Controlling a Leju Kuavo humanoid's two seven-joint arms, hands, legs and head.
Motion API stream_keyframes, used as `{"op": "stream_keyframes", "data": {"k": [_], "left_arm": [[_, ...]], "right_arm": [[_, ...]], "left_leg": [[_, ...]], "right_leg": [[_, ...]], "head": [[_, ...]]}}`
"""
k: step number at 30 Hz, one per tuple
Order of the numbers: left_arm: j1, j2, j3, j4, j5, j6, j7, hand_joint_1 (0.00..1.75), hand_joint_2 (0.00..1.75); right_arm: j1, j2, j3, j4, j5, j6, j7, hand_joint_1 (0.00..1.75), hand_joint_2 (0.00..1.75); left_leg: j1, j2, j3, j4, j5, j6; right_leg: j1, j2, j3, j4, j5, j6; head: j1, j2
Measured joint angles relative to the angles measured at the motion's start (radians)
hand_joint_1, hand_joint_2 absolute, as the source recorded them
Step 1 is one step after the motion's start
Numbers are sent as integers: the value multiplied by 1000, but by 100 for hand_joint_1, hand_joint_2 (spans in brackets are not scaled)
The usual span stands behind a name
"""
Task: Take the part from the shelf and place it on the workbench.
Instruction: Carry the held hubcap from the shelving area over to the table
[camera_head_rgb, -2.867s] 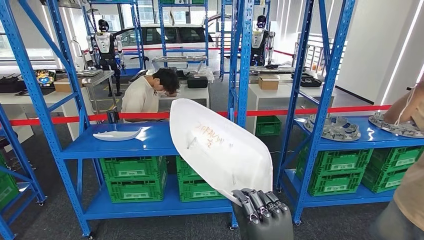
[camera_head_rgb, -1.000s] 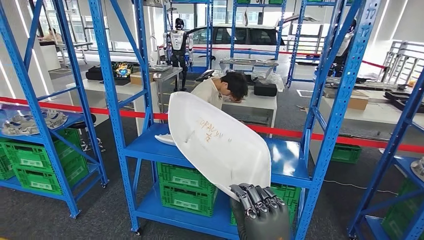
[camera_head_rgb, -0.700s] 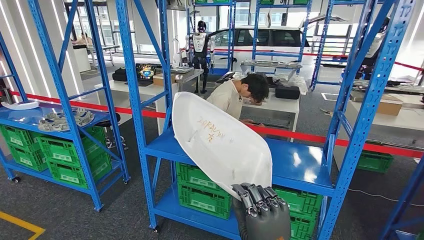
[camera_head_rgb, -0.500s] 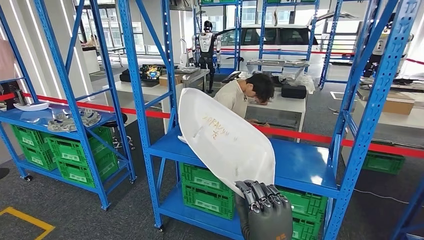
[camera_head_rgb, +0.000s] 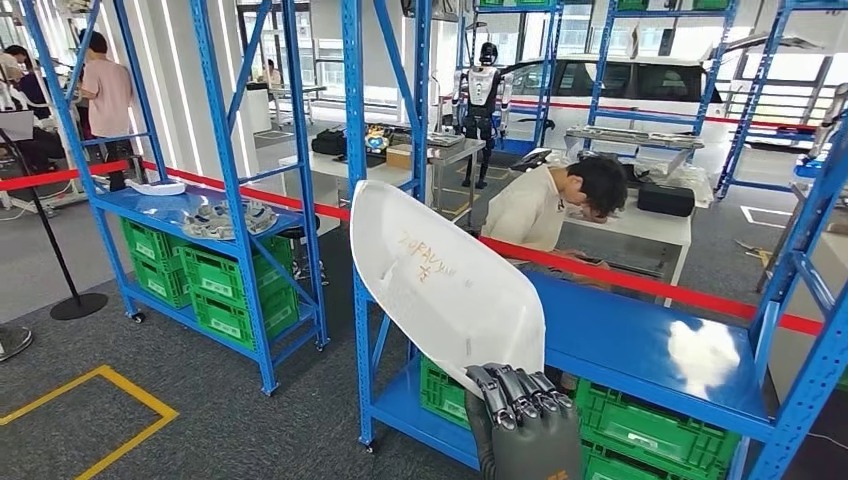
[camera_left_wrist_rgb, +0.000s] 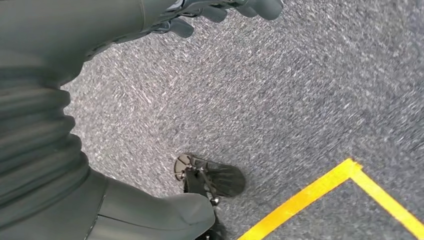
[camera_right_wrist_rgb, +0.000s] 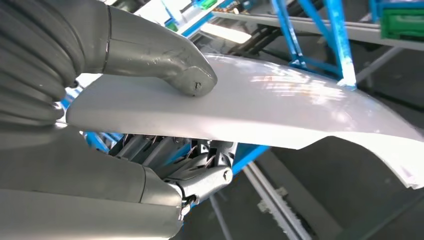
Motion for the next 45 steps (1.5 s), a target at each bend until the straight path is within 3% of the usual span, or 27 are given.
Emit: {"op": "stream_keyframes", "data": {"k": [2, 3, 4, 5, 8, 10, 12, 14, 16, 17, 19, 20, 22, 24, 25, 28, 30, 32, 34, 35, 36, 37, 38, 40, 41, 43, 45], "left_arm": [[-2, 0, 0, 0, 0, -3, 0, 0, 175], [-2, 0, 0, 0, 0, -4, 0, 0, 175], [-1, 0, 0, 0, 0, -4, 1, 0, 175], [0, 0, 0, 0, 0, -4, 1, 0, 175], [-1, -1, 0, 0, 0, -4, 1, 0, 175], [-2, -2, 0, 0, 0, -4, 0, 0, 175], [0, -2, 0, 0, 0, -5, 0, 0, 175], [2, -1, 1, 0, 0, -5, -1, 0, 175], [1, -1, 1, 0, 0, -5, -1, 0, 175], [0, -1, 1, 0, 0, -5, -1, 0, 175], [0, -2, 1, 0, 0, -5, -1, 0, 175], [0, -1, 1, 0, 0, -5, -1, 0, 175], [1, -1, 1, 0, 1, -5, -1, 0, 175], [-1, -1, 1, 0, 1, -5, -1, 0, 175], [-2, -1, 1, 0, 1, -5, -1, 0, 175], [-1, -1, 1, 0, 1, -6, -1, 0, 175], [-1, 0, 2, 0, 1, -6, -2, 0, 175], [-4, 0, 2, -1, 1, -6, -3, 0, 175], [-5, 0, 2, 0, 2, -6, -4, 0, 175], [-4, 0, 2, 0, 2, -6, -4, 0, 175], [-2, 0, 2, 0, 2, -6, -4, 0, 175], [-2, 0, 2, 0, 2, -5, -4, 0, 175], [-2, 0, 2, 0, 2, -5, -4, 0, 175], [-3, 0, 2, -1, 3, -4, -6, 0, 175], [-3, 0, 3, -1, 3, -4, -6, 0, 175], [0, 0, 4, -1, 3, -4, -7, 0, 175], [2, 0, 6, 0, 3, -4, -8, 0, 175]], "right_arm": [[1, -9, 6, 0, 0, 5, 12, 175, 175], [2, -13, 9, 0, 0, 8, 17, 175, 175], [2, -16, 12, 0, 0, 10, 20, 175, 175], [2, -19, 15, 0, 0, 10, 22, 175, 175], [-6, -25, 25, 0, 0, 10, 23, 175, 175], [-12, -28, 30, 0, 0, 10, 22, 175, 175], [-15, -28, 32, 0, 0, 11, 19, 175, 175], [-18, -28, 33, -1, 0, 12, 17, 175, 175], [-20, -27, 35, -1, 0, 13, 16, 175, 175], [-18, -27, 36, -1, 0, 13, 16, 175, 175], [-16, -28, 39, -1, 0, 14, 16, 175, 175], [-15, -28, 41, -1, 0, 14, 16, 175, 175], [-16, -28, 43, -1, 0, 14, 16, 175, 175], [-17, -28, 43, -1, 0, 14, 15, 175, 175], [-17, -28, 43, -1, 0, 15, 14, 175, 175], [-22, -28, 46, -1, 0, 16, 12, 175, 175], [-26, -28, 48, -1, 0, 14, 7, 175, 175], [-27, -29, 48, 0, 0, 13, -1, 175, 175], [-24, -30, 50, 2, 0, 12, -6, 175, 175], [-23, -31, 50, 4, 0, 12, -8, 175, 175], [-23, -31, 50, 5, 0, 12, -10, 175, 175], [-24, -31, 50, 6, 0, 13, -14, 175, 175], [-26, -31, 50, 7, 0, 13, -16, 175, 175], [-30, -31, 52, 8, 0, 14, -18, 175, 175], [-31, -31, 53, 8, 0, 14, -17, 175, 175], [-36, -30, 56, 9, 0, 14, -11, 175, 175], [-44, -30, 59, 9, 0, 15, -2, 175, 175]], "left_leg": [[-2, -21, -2, 0, 1, 5], [-4, -33, -2, 1, 1, 6], [-6, -45, -3, 1, 1, 7], [-7, -58, -3, 2, 1, 7], [-8, -91, -2, 4, 3, 3], [-7, -108, -6, 2, 6, -8], [-5, -124, -11, -2, 10, -23], [-8, -92, -23, 16, -5, -31], [-11, -33, -63, 102, -56, -36], [-10, -16, -93, 166, -88, -39], [-6, -8, -134, 258, -118, -45], [-5, -5, -131, 255, -107, -48], [-5, 16, -71, 148, -50, -49], [-8, 55, -8, 33, -12, -40], [-10, 65, 6, 6, -7, -34], [-11, 41, 5, -3, -3, -14], [-8, 21, 5, -8, 4, -2], [-5, 0, 2, -9, 7, 5], [-5, -24, -2, -7, 9, 7], [-5, -37, -3, -5, 9, 6], [-4, -51, -4, -3, 10, 5], [-3, -64, -5, -1, 10, 2], [-2, -75, -6, 1, 11, -2], [-1, -97, -12, 3, 14, -15], [-1, -106, -15, 1, 16, -23], [2, -119, -22, -5, 23, -39], [1, -86, -40, 23, 3, -47]], "right_leg": [[0, 29, -70, 135, -55, 0], [2, 33, -101, 188, -68, -2], [3, 35, -116, 206, -61, -6], [4, 39, -112, 183, -35, -11], [9, 82, -28, -13, 66, -28], [12, 100, -1, -77, 80, -32], [14, 83, 4, -84, 83, -37], [11, 64, 13, -97, 90, -49], [11, 41, 18, -105, 93, -59], [12, 29, 18, -105, 92, -63], [14, 4, 18, -104, 91, -64], [14, -8, 17, -103, 90, -64], [14, -29, 18, -99, 87, -59], [19, -46, 17, -91, 79, -50], [22, -54, 17, -87, 76, -46], [21, -71, 19, -84, 71, -31], [14, -32, 3, -44, 43, -19], [8, 20, -50, 70, -16, -10], [5, 34, -105, 181, -54, -5], [3, 35, -112, 192, -47, -4], [0, 38, -99, 163, -22, -4], [-3, 48, -69, 101, 14, -5], [-7, 70, -35, 32, 41, -5], [-9, 105, 7, -59, 67, -7], [-6, 111, 10, -71, 65, -10], [-2, 90, 13, -76, 71, -23], [-3, 68, 18, -86, 79, -40]], "head": [[0, 0], [1, 0], [1, 0], [1, 0], [0, 0], [0, 0], [0, 0], [0, 0], [0, 0], [0, 0], [0, 0], [0, 0], [0, 0], [0, 0], [0, 0], [1, 0], [1, 0], [1, 0], [2, 0], [2, 0], [2, 0], [2, 0], [2, 0], [2, 0], [2, 0], [2, 0], [1, 0]]}}
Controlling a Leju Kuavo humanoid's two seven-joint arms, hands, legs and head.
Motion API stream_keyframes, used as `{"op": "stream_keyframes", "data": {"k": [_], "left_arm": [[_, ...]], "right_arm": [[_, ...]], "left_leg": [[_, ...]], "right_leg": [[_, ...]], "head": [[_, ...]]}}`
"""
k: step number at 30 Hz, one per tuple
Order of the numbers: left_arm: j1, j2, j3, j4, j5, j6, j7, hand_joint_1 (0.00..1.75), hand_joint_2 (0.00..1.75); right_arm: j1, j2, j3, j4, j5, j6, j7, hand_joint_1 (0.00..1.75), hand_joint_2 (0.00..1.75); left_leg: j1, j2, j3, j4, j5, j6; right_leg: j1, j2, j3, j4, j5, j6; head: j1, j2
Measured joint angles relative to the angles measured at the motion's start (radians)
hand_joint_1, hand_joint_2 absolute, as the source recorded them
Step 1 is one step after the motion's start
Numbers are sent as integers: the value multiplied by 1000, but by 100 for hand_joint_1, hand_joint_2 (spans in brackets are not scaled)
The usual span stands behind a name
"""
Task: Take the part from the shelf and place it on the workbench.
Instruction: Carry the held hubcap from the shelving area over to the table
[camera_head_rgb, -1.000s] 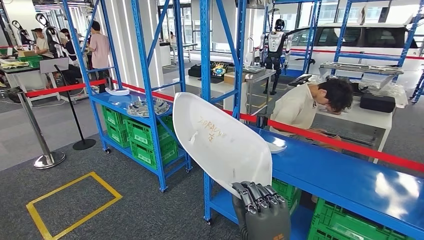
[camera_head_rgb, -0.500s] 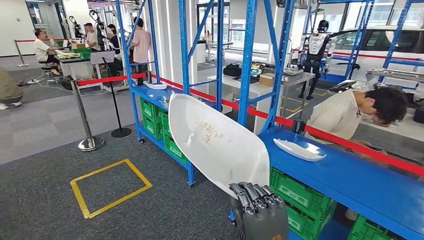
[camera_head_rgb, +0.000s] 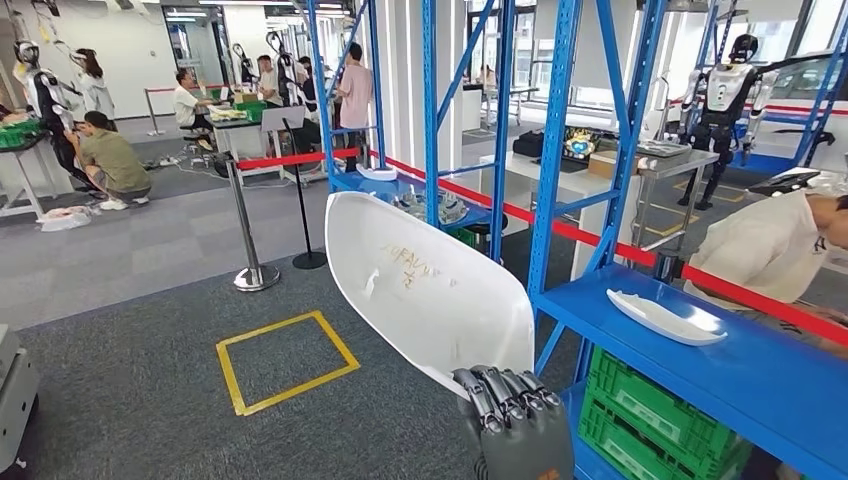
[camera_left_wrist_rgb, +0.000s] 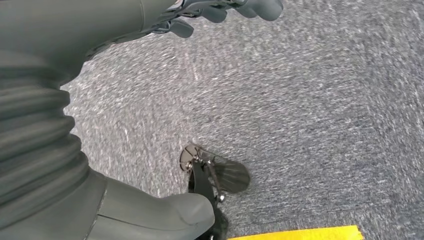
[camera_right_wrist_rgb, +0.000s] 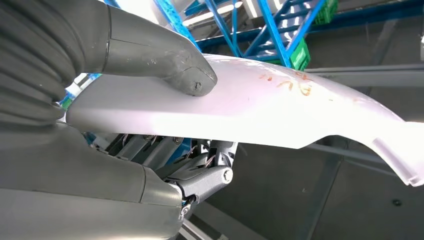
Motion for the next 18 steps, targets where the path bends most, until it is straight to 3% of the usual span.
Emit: {"op": "stream_keyframes", "data": {"k": [2, 4, 5, 6, 7, 9, 10, 11, 13, 15, 17, 18], "left_arm": [[-2, -1, 0, 0, -1, 0, -1, 0, 175], [-2, -1, 0, 1, -2, 0, 0, 0, 175], [-2, -1, 0, 1, -3, 0, 1, 0, 175], [-1, -1, 0, 1, -3, 0, 3, 0, 175], [-1, -1, 1, 0, -3, 0, 4, 0, 175], [-2, 0, 1, 0, -3, 0, 5, 0, 175], [-3, 0, 1, 0, -3, 0, 5, 0, 175], [-4, 0, 1, 0, -3, 0, 5, 0, 175], [-2, 0, 1, 0, -3, 0, 5, 0, 175], [-1, -1, 1, 0, -3, 0, 5, 0, 175], [-4, -1, 1, 0, -3, 0, 5, 0, 175], [-6, 0, 1, 0, -3, 0, 5, 0, 175]], "right_arm": [[-4, -1, 3, 0, 0, 2, 12, 175, 175], [-4, -3, 9, 1, 0, 6, 27, 175, 175], [-4, -4, 13, 1, 0, 8, 34, 175, 175], [-4, -5, 18, 1, 0, 11, 40, 175, 175], [-5, -6, 22, 1, 0, 14, 45, 175, 175], [-8, -8, 27, 1, 0, 16, 51, 175, 175], [-10, -9, 29, 1, 0, 16, 52, 175, 175], [-12, -11, 32, 1, 0, 16, 53, 175, 175], [-15, -13, 37, 1, 0, 16, 53, 175, 175], [-19, -14, 40, 1, 0, 16, 53, 175, 175], [-21, -17, 42, 1, 0, 16, 53, 175, 175], [-21, -20, 44, 1, 0, 16, 53, 175, 175]], "left_leg": [[-3, 55, -47, 102, -60, -3], [-3, 74, -97, 220, -110, -5], [-3, 77, -103, 241, -112, -5], [-3, 81, -90, 225, -97, -4], [-4, 89, -59, 174, -69, -1], [-11, 130, 13, 43, -22, 9], [-14, 145, 35, 2, -12, 16], [-18, 152, 45, -17, -10, 22], [-18, 132, 45, -23, -7, 32], [-13, 112, 48, -30, -1, 43], [-7, 92, 49, -34, 3, 51], [-6, 81, 47, -34, 4, 53]], "right_leg": [[3, -25, 1, -5, 2, -11], [8, -51, 0, -5, 1, -15], [10, -64, 0, -4, 0, -16], [11, -76, 0, -4, 0, -16], [12, -87, 1, -2, -2, -15], [16, -108, 1, 3, -7, -10], [19, -116, 1, 5, -9, -6], [21, -125, 1, 7, -11, -2], [22, -141, 4, 6, -13, 8], [18, -115, -1, 26, -30, 20], [11, -59, -46, 123, -82, 32], [9, -43, -80, 192, -112, 36]], "head": [[-1, 0], [-1, 0], [-1, 0], [-1, 0], [-1, 0], [-1, 0], [-1, 0], [0, 0], [0, 0], [0, 0], [1, 0], [1, 0]]}}
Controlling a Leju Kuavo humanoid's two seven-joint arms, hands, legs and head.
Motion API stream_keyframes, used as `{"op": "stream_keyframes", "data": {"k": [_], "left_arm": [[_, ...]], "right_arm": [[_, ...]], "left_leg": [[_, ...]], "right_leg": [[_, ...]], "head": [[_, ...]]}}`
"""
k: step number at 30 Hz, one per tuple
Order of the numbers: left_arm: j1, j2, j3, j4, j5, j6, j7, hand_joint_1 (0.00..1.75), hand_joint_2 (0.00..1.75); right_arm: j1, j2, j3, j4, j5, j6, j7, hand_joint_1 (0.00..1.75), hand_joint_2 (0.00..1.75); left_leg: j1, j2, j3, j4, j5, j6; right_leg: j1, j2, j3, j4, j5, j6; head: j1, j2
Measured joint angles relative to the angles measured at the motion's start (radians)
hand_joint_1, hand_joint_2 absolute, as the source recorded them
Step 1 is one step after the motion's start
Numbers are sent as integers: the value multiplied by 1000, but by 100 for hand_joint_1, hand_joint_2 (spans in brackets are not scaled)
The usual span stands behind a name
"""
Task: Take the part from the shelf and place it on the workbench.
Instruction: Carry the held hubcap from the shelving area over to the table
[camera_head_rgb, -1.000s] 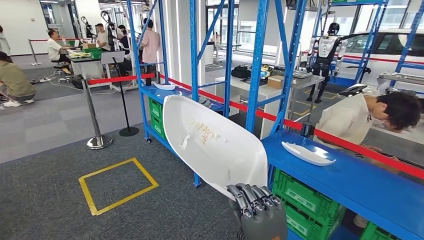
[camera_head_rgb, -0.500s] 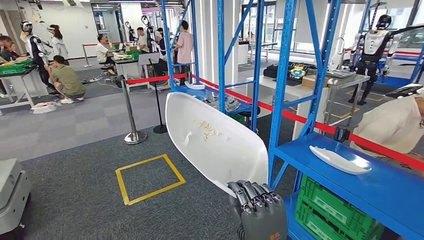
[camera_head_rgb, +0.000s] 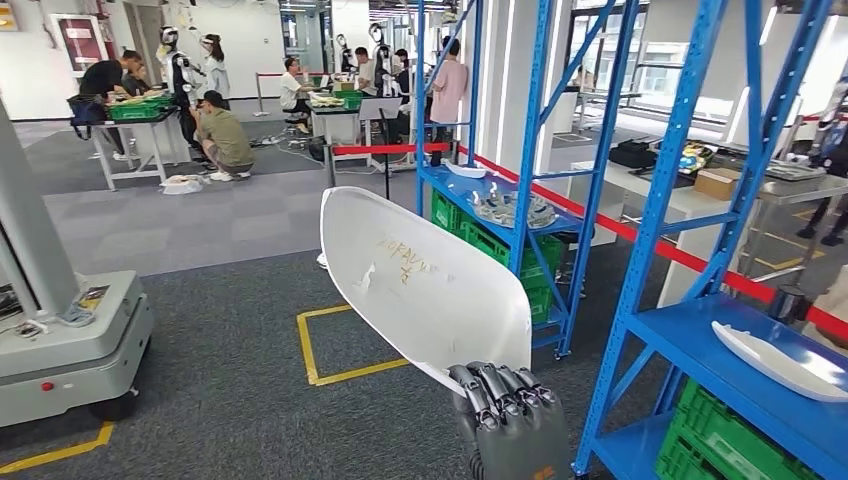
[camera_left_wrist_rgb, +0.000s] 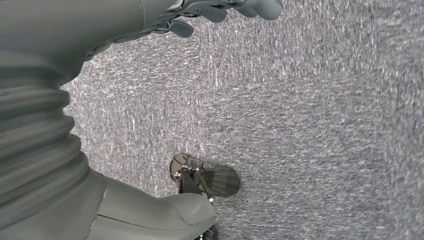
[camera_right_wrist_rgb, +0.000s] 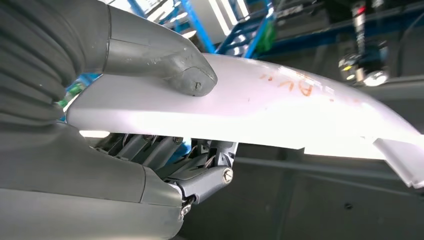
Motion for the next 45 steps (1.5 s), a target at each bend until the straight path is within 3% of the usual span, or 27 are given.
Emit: {"op": "stream_keyframes", "data": {"k": [1, 2, 3, 4, 6, 8, 10, 11, 13, 15, 17, 18, 19, 21, 23, 24, 26, 28, 30, 32, 33, 34, 37, 39, 41, 43, 45], "left_arm": [[0, 0, 0, 0, 0, 0, 0, 0, 175], [1, 0, 0, 0, 0, 0, 0, 0, 175], [2, 0, 0, 0, 0, 0, 1, 0, 175], [4, -1, 0, 0, 0, 0, 1, 0, 175], [3, -2, 0, 0, 0, 0, 2, 0, 175], [2, -2, 0, 0, 0, 0, 2, 0, 175], [5, -2, 0, 0, 0, 0, 2, 0, 175], [7, -1, 0, 1, 0, 0, 2, 0, 175], [8, -1, 0, 1, 0, 0, 2, 0, 175], [5, -1, 0, 1, 0, 0, 2, 0, 175], [5, -2, 0, 1, 0, 0, 2, 0, 175], [5, -2, 0, 1, 0, 0, 2, 0, 175], [6, -2, 0, 1, 0, 0, 2, 0, 175], [5, -1, 0, 1, 0, 0, 2, 0, 175], [3, 0, 0, 0, 0, 0, 2, 0, 175], [3, 0, 0, 1, 0, 0, 2, 0, 175], [4, -1, 0, 1, 0, 0, 2, 0, 175], [4, -1, 0, 1, 0, 0, 2, 0, 175], [1, 0, 0, 0, 0, 0, 2, 0, 175], [0, 0, 0, 0, 0, 0, 2, 0, 175], [2, -1, 0, 0, 0, 0, 2, 0, 175], [3, -1, 0, 1, 0, 0, 2, 0, 175], [3, -2, 0, 1, 0, 0, 2, 0, 175], [2, -3, 0, 1, 0, 0, 2, 0, 175], [5, -2, 0, 0, 0, 0, 2, 0, 175], [7, -2, 0, 1, 0, 0, 2, 0, 175], [5, -2, 0, 1, 0, 0, 2, 0, 175]], "right_arm": [[1, -2, 2, 0, 0, 1, 0, 175, 175], [2, -4, 4, 0, 0, 1, 0, 175, 175], [3, -6, 4, 0, 0, 1, 0, 175, 175], [3, -7, 4, 0, 0, 1, 0, 175, 175], [2, -8, 4, 0, 0, 1, 0, 175, 175], [1, -9, 5, 0, 0, 1, 0, 175, 175], [1, -9, 5, 0, 0, 0, 0, 175, 175], [0, -8, 5, 0, 0, 1, 0, 175, 175], [-3, -7, 5, 0, 0, 0, -1, 175, 175], [-2, -7, 5, 0, 0, 0, -1, 175, 175], [-1, -7, 6, 0, 0, 1, -1, 175, 175], [-1, -7, 7, 0, 0, 1, -1, 175, 175], [-1, -7, 8, 0, 0, 1, -1, 175, 175], [-2, -7, 8, 0, 0, 1, -1, 175, 175], [-3, -8, 8, 0, 0, 1, -1, 175, 175], [-3, -8, 8, 0, 0, 1, -1, 175, 175], [-4, -7, 8, 0, 0, 0, -1, 175, 175], [-5, -8, 8, 0, 0, 0, -1, 175, 175], [-4, -9, 9, 0, 0, 0, -1, 175, 175], [-1, -10, 9, 0, 0, 1, -1, 175, 175], [0, -11, 10, 0, 0, 1, -1, 175, 175], [0, -11, 10, 0, 0, 1, -1, 175, 175], [0, -12, 10, 0, 0, 0, -1, 175, 175], [-1, -12, 10, 0, 0, 0, -1, 175, 175], [-2, -11, 10, 0, 0, 0, -1, 175, 175], [-4, -10, 10, 0, 0, 0, -1, 175, 175], [-4, -9, 10, 0, 0, 0, -1, 175, 175]], "left_leg": [[0, -12, -2, 1, 0, 1], [1, -25, -3, 3, 1, 1], [2, -38, -4, 5, 1, 0], [3, -51, -5, 8, 1, -2], [6, -75, -8, 13, 1, -12], [7, -96, -16, 14, 4, -27], [10, -114, -23, 7, 11, -43], [11, -112, -26, 6, 11, -49], [8, -70, -49, 49, -16, -56], [5, -17, -103, 168, -79, -60], [5, -4, -151, 274, -117, -62], [5, -1, -153, 282, -110, -62], [5, 3, -134, 249, -86, -61], [1, 36, -62, 114, -28, -54], [-5, 64, -16, 25, -3, -41], [-9, 65, -12, 14, -4, -35], [-7, 42, -13, 11, 1, -21], [-2, 22, -10, 5, 6, -9], [2, 3, -12, 4, 9, -2], [2, -18, -15, 5, 10, 0], [2, -30, -16, 7, 10, -1], [3, -41, -16, 8, 10, -1], [2, -73, -17, 12, 11, -9], [3, -90, -22, 11, 14, -22], [4, -100, -26, 6, 19, -36], [2, -67, -40, 29, 2, -47], [1, -18, -86, 128, -56, -55]], "right_leg": [[-2, 7, -32, 61, -21, 3], [-4, 8, -50, 92, -23, 5], [-6, 10, -50, 85, -5, 6], [-9, 14, -30, 39, 28, 7], [-15, 47, 36, -101, 90, 8], [-15, 73, 69, -176, 108, 3], [-11, 63, 70, -183, 109, -9], [-11, 53, 73, -188, 112, -17], [-14, 31, 80, -198, 119, -32], [-10, 7, 81, -201, 119, -41], [-6, -18, 82, -201, 117, -45], [-5, -30, 82, -200, 115, -45], [-4, -41, 83, -199, 114, -44], [-2, -61, 86, -195, 108, -39], [4, -79, 87, -190, 102, -30], [7, -87, 88, -190, 101, -25], [6, -95, 92, -190, 97, -14], [0, -54, 78, -153, 71, -1], [-4, -3, 22, -39, 13, 8], [-5, 7, -41, 81, -27, 11], [-6, 8, -53, 97, -20, 11], [-6, 10, -46, 74, 6, 9], [-7, 43, 43, -126, 103, -2], [-4, 57, 68, -185, 112, -8], [-3, 42, 71, -192, 116, -18], [-7, 26, 78, -202, 123, -32], [-7, 9, 82, -207, 126, -42]], "head": [[0, 0], [0, 0], [0, 0], [0, 0], [0, 0], [0, 0], [0, 0], [0, 0], [-1, 0], [-3, 0], [-3, 0], [-3, 0], [-3, 0], [-3, 0], [-2, 0], [-1, 0], [0, 0], [0, 0], [0, 0], [0, 0], [0, 0], [0, 0], [0, 0], [0, 0], [0, 0], [-1, 0], [-3, 0]]}}
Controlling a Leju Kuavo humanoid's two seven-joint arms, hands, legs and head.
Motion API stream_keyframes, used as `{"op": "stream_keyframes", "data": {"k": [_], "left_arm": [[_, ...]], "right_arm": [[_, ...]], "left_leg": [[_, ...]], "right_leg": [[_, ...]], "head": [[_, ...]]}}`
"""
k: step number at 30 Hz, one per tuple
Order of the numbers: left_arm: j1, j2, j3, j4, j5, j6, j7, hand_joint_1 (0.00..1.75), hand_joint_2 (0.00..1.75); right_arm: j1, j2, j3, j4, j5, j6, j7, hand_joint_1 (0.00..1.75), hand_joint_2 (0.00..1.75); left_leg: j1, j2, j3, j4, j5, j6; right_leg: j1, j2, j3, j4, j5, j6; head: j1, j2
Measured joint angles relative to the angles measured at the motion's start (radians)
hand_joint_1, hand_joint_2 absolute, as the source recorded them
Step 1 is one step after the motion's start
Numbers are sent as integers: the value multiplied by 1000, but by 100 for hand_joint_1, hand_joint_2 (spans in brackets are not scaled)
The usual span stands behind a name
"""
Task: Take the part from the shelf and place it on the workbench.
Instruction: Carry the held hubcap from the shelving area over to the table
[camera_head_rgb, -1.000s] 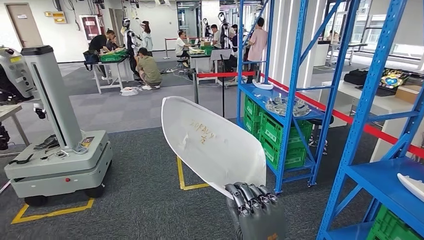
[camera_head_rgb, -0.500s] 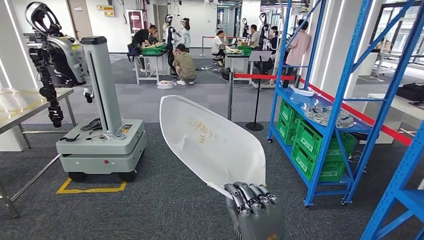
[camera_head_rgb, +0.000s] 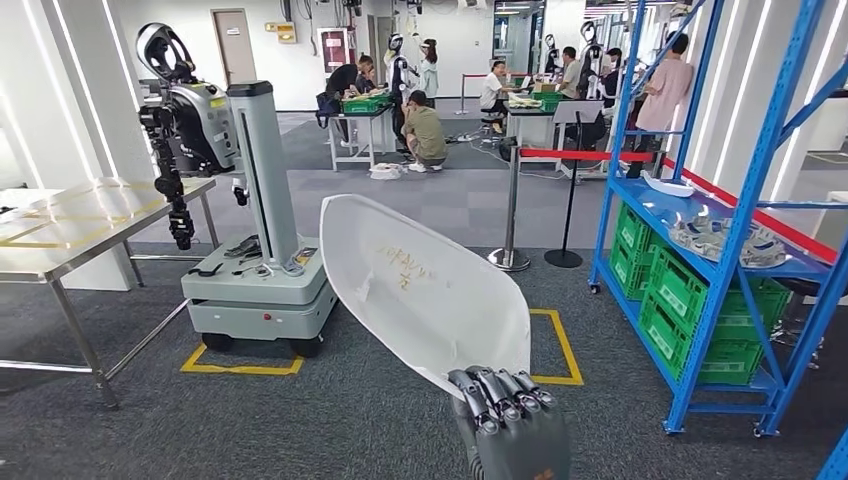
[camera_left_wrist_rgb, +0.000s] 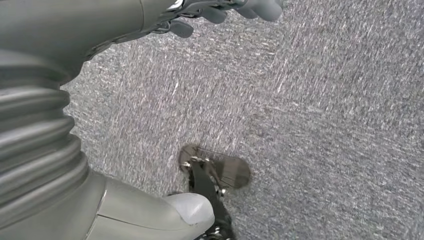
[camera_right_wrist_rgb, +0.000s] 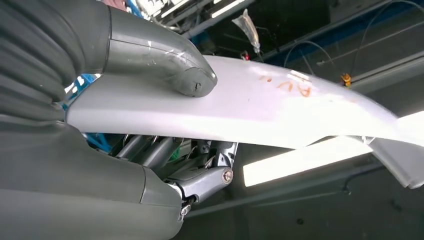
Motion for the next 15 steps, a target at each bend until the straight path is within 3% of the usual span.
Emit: {"op": "stream_keyframes", "data": {"k": [2, 3, 4, 5, 7, 9, 11, 12, 14, 15], "left_arm": [[-1, -1, 0, 0, 0, 0, 0, 0, 175], [-1, -1, 0, 0, 0, 0, 0, 0, 175], [0, 0, 0, 0, 0, 0, 0, 0, 175], [0, 0, 0, 0, 0, 0, 1, 0, 175], [-1, 2, 0, 0, 0, 0, 1, 0, 175], [-3, 2, 0, 0, 3, -1, 1, 0, 175], [-3, 1, 1, 0, 9, -2, 1, 0, 175], [-2, 1, 1, 0, 11, -2, 1, 0, 175], [-1, 1, 1, 0, 14, -2, 0, 0, 175], [0, 1, 1, 0, 14, -2, 0, 0, 175]], "right_arm": [[2, 0, 0, 0, 0, 0, 0, 175, 175], [3, 0, 0, 0, 0, 1, 0, 175, 175], [3, 0, 1, 0, 0, 0, 0, 175, 175], [3, 0, 1, 0, 0, 0, 0, 175, 175], [2, 0, 1, 0, 0, 1, -5, 175, 175], [2, 6, 0, 0, 0, 8, -31, 175, 175], [3, 19, -3, 2, 0, 17, -65, 175, 175], [3, 27, -6, 3, 0, 19, -76, 175, 175], [2, 35, -12, 4, 0, 20, -87, 175, 175], [2, 36, -14, 5, 0, 21, -89, 175, 175]], "left_leg": [[2, 15, -56, 127, -55, -7], [3, 16, -66, 154, -59, -9], [3, 17, -57, 144, -44, -10], [3, 23, -29, 93, -14, -10], [-2, 62, 44, -46, 36, -1], [-8, 89, 76, -118, 46, 18], [-7, 70, 79, -124, 44, 37], [-5, 58, 84, -125, 45, 43], [-1, 33, 95, -127, 49, 54], [0, 20, 95, -127, 49, 56]], "right_leg": [[2, -17, 0, 0, -1, -4], [3, -24, 0, 1, -2, -4], [3, -30, 0, 1, -2, -3], [2, -36, 1, 2, -4, -2], [6, -49, 3, 7, -12, 5], [12, -62, 8, 11, -18, 16], [12, -71, 14, 18, -17, 29], [9, -65, 14, 27, -19, 35], [3, -34, -10, 79, -52, 45], [0, -16, -39, 132, -80, 49]], "head": [[0, 0], [0, 0], [0, 0], [0, 0], [0, 0], [0, 0], [0, 0], [0, 0], [0, 0], [0, 0]]}}
